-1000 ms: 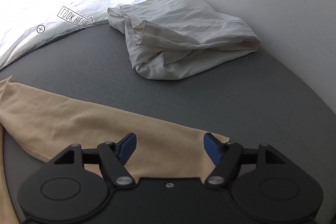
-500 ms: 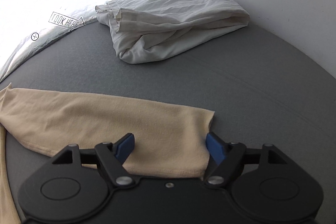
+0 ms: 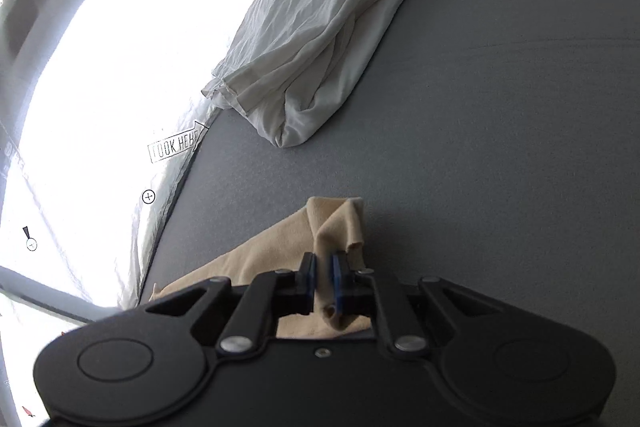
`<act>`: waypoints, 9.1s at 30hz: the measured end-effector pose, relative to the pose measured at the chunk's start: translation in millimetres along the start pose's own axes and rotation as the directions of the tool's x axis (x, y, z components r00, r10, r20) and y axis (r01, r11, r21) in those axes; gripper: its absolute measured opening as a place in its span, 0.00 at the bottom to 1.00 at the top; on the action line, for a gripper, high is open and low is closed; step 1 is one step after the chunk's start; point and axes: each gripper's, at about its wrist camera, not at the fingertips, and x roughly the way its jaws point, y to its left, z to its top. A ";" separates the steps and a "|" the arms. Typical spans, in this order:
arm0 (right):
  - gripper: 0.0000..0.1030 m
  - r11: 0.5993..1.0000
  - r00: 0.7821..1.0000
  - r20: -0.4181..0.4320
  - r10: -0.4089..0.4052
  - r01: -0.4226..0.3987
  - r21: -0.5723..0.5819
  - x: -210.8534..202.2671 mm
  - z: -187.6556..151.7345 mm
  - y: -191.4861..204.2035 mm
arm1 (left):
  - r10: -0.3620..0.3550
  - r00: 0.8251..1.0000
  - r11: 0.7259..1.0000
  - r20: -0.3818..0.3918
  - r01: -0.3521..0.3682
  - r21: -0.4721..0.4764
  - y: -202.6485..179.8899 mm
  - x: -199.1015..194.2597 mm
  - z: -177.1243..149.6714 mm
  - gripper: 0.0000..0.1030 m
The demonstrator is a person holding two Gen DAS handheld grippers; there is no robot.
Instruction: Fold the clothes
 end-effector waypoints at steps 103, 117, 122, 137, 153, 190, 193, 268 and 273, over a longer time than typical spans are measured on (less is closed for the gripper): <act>1.00 0.393 0.942 0.179 -0.283 0.284 -0.874 14.7 -267.7 134.8 | -0.334 0.845 0.941 0.417 0.328 0.089 110.9 -94.7 140.5 0.02; 1.00 0.382 0.906 0.239 -0.348 0.370 -0.847 5.1 -278.4 127.6 | -0.161 0.797 0.897 0.581 0.364 -0.251 219.6 -110.3 197.3 0.00; 1.00 0.372 0.908 0.229 -0.350 0.360 -0.856 7.9 -280.4 128.8 | -0.087 0.841 0.882 0.535 0.315 -0.351 257.9 -98.1 191.3 0.00; 1.00 0.529 0.944 0.156 -0.292 0.295 -0.796 10.7 -269.8 112.9 | -0.100 0.982 0.984 0.157 0.122 -0.133 207.2 1.4 138.7 0.66; 1.00 0.562 0.955 0.234 -0.181 0.296 -0.773 14.5 -275.0 100.0 | -0.050 0.992 0.998 0.120 0.045 0.041 164.3 85.9 169.6 0.80; 1.00 0.562 0.955 0.236 -0.178 0.296 -0.772 15.0 -276.9 97.9 | -0.074 0.828 0.942 0.556 0.241 -0.235 199.5 -98.1 226.9 0.01; 1.00 0.561 0.955 0.234 -0.183 0.297 -0.773 15.5 -276.3 98.4 | 0.018 0.920 0.940 0.390 0.117 -0.320 220.1 -65.0 195.4 0.10; 0.25 0.843 0.804 -0.588 0.090 -0.376 -0.384 -45.9 -252.6 95.8 | -0.187 0.972 0.934 -0.141 0.220 0.281 45.4 -59.1 -51.0 1.00; 0.32 0.833 0.855 -0.503 0.129 -0.369 -0.413 -49.5 -224.1 116.3 | -0.213 0.971 0.965 -0.109 0.227 0.134 75.3 -65.4 -29.1 0.98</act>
